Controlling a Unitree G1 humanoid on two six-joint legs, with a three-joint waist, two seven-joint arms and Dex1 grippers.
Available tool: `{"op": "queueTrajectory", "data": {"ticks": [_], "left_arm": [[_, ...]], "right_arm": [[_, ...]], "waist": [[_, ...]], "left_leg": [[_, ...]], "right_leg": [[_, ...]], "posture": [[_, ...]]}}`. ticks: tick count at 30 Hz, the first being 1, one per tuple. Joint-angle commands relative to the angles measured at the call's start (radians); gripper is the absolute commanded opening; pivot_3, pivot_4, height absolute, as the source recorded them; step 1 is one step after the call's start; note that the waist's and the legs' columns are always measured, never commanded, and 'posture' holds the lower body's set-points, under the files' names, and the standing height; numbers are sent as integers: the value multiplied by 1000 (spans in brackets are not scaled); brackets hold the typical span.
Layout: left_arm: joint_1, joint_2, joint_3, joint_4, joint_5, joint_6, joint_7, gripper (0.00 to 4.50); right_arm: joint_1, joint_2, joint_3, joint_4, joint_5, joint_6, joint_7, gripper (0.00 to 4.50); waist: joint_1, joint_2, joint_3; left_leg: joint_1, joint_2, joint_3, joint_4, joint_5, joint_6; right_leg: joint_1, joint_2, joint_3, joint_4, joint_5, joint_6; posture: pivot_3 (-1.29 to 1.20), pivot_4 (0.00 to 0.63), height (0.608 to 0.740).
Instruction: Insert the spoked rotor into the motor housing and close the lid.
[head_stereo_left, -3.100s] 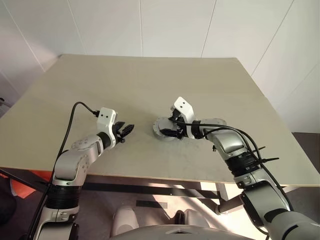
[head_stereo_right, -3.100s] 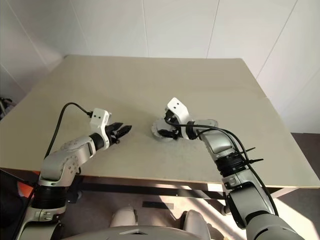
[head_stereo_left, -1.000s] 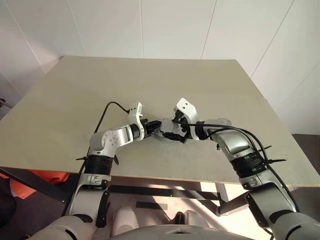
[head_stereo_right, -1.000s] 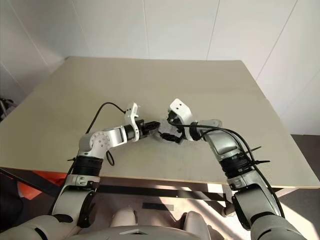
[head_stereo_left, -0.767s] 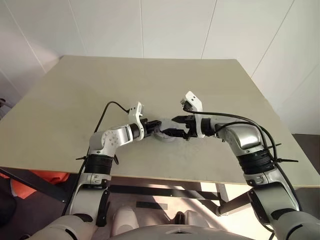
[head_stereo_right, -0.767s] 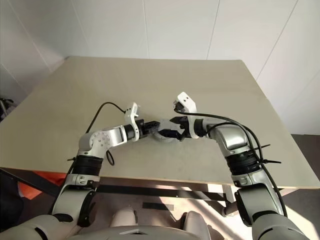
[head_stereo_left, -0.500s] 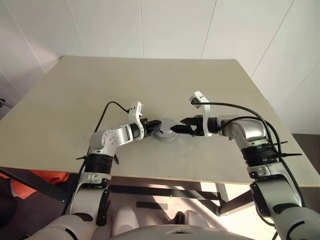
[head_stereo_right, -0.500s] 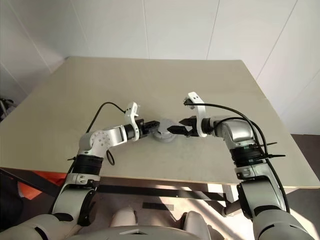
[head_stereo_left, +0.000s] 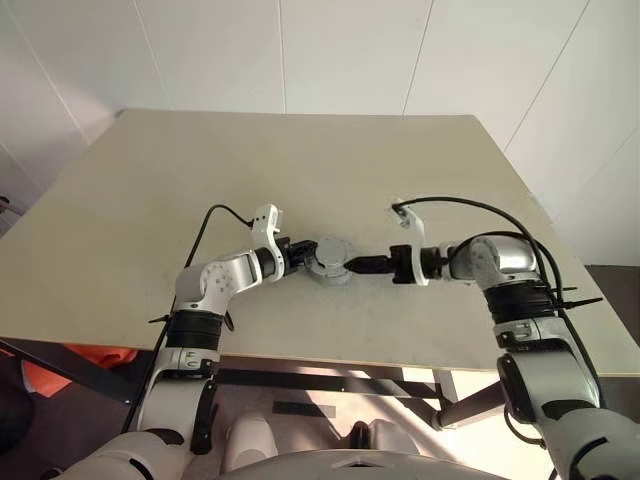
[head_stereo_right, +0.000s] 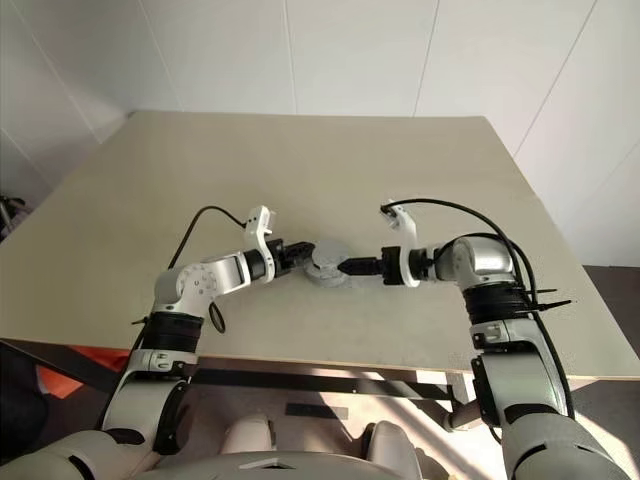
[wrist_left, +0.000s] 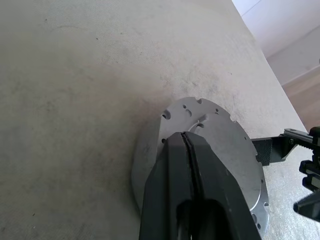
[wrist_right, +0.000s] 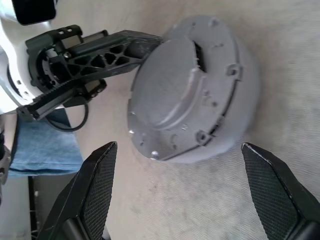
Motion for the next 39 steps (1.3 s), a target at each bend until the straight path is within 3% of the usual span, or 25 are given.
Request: {"op": "queueTrajectory", "data": {"ticks": [1,11,14,18,21,23,30,39], "left_arm": [[24,6,-11,22,20,20,16,0],[26,12,-12,24,26,17,19,0],[27,13,-12,25,28,15,20,0],[29,12,-14,25,30,12,21,0],[33,9,-16,20,30,10,21,0],[37,8,-16,18,29,7,20,0],[46,8,3,11,23,-21,20,0],[69,10,151,-69,-81,-15,43,0]], "right_arm": [[-42,33,-66,-14,30,14,-60,4472],[-54,155,-154,43,30,15,-217,4472],[-47,156,-156,32,36,30,-225,3852],[-67,160,-199,62,47,46,-254,2592],[-76,165,-221,66,57,49,-269,2318],[-80,171,-234,65,60,54,-283,2318],[-82,185,-239,68,58,44,-313,2195],[-137,218,-343,117,101,27,-362,2195]], "waist": [[1,0,0],[2,0,0],[2,0,0],[6,1,0],[9,1,0],[9,1,0],[10,1,0],[6,3,2]], "left_leg": [[0,0,0,0,0,0],[-1,0,0,-3,2,-3],[-1,0,0,-3,2,-3],[0,0,0,-4,2,-4],[1,-1,0,-4,3,-4],[1,-1,0,-4,2,-4],[1,0,0,-4,3,-5],[-2,0,0,-4,5,-8]], "right_leg": [[0,0,0,0,0,0],[-2,0,-1,-1,0,0],[-2,0,-1,-1,-1,0],[-1,0,-1,-1,-1,0],[1,-1,-1,-1,-1,1],[1,-1,-1,0,-5,7],[1,-1,-1,1,-5,7],[-3,-1,-1,1,-1,2]], "posture": [[0,0,740],[0,0,740],[0,0,740],[0,0,740],[0,0,740],[0,0,740],[0,0,740],[0,0,740]]}}
